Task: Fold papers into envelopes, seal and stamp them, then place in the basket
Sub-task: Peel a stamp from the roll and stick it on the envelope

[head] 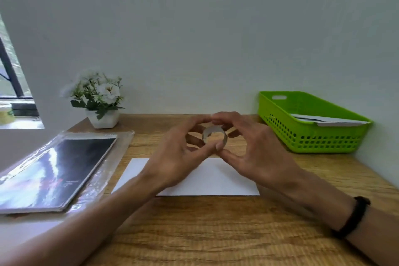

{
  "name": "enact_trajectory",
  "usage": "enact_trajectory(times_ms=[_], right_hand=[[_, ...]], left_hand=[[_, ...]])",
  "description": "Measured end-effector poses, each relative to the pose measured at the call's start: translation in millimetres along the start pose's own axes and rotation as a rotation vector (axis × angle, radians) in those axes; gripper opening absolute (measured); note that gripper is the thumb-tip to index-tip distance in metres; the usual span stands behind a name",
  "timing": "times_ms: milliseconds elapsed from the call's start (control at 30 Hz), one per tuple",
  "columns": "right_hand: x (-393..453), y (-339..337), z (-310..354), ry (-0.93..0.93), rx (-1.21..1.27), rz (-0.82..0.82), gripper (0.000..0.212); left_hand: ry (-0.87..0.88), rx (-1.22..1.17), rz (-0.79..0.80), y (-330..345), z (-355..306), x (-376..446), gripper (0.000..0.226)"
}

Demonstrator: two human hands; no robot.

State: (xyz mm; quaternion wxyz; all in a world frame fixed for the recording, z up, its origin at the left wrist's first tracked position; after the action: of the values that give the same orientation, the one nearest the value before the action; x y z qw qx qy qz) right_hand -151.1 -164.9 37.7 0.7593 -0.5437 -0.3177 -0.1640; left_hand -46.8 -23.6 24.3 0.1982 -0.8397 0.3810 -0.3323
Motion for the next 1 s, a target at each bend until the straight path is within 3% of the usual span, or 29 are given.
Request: enact_trajectory(times_ms=[100,300,600,800,1000], right_hand=[[-1.1,-6.6,-1.6,0.025,0.074,-0.104,0.050],[-2.7,-11.5,-7.9,0.034,0.040,-0.177,0.034],[-3.6,-10.2,-9.3,-0.012,-0.002,-0.188,0.019],[-3.2,-12.0,-6.3,-0.064,-0.073,-0.149,0.014],[-3.2,-13.1,-1.1,-0.102,-0.138,-0.095,0.008]], left_hand=[[-0.079,-0.158,0.002,-5.9,5.5,4.1,0.072],[-0.141,-0.377,0.023,-6.1,5.8,4.4,0.048],[-0.151,-0.361,0.029,-7.1,7.4,4.4,0.050],[-0.157,-0.358,0.021,-6.2,7.3,4.2,0.035],[-0.164,-0.325,0.000,-5.7,7.3,2.9,0.043]])
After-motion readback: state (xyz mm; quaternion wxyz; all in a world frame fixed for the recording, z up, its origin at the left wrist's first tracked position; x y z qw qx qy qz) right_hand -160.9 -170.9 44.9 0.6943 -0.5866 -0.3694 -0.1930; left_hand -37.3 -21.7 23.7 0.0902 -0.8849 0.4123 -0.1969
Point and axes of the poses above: each hand's wrist, its own x-axis towards the middle knuckle, its own y-axis out of the palm, z = x × y, the point moved 4 cm from there along x, towards the middle knuckle, and after that the axes turned 8 degrees about z, right-handed, at the moved point
